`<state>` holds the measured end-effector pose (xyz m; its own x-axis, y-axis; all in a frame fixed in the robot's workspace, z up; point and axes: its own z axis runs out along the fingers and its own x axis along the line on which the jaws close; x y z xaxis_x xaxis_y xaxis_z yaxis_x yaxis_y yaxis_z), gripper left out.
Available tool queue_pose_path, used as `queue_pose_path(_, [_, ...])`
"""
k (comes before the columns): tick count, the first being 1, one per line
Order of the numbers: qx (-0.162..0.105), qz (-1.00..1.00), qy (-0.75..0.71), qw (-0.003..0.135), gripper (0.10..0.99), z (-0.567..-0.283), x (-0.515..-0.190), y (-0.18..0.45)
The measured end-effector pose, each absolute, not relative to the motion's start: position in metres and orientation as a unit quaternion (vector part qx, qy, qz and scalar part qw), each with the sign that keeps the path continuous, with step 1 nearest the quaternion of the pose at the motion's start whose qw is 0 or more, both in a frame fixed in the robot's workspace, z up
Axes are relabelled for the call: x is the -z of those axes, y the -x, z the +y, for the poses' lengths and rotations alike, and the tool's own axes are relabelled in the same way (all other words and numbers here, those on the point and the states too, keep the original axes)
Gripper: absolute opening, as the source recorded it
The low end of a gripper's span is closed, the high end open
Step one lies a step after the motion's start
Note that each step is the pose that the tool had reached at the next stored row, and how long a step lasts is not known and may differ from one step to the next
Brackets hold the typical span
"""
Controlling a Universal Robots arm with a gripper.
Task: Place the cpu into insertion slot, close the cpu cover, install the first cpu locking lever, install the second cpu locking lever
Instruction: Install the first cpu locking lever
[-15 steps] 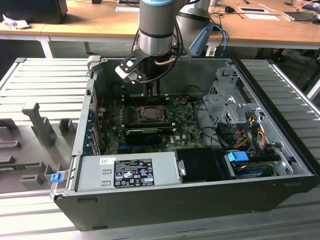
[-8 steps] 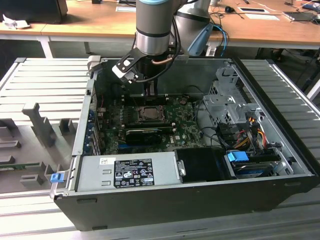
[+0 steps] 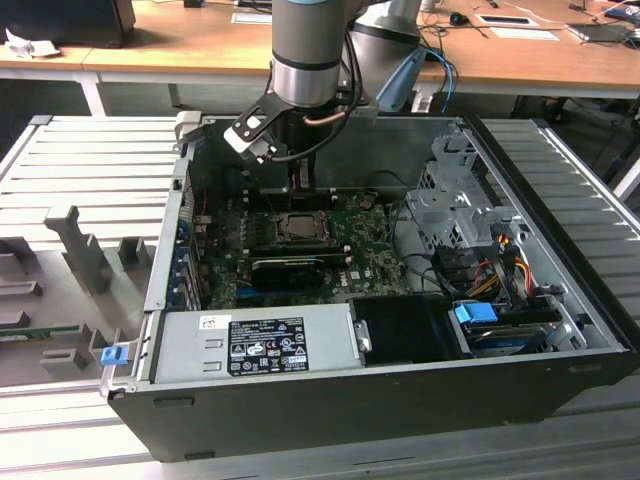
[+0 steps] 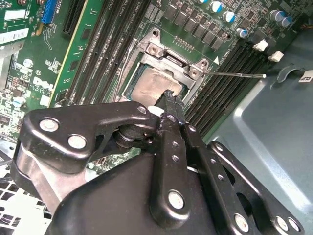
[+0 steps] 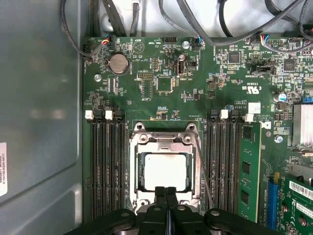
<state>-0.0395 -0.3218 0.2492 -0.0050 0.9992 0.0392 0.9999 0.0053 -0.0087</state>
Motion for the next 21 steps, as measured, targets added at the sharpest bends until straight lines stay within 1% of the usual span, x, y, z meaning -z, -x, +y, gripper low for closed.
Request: queue_pose_path(21, [0.011,-0.709,0.705,0.017,0.106,-0.322,-0.274,0.040])
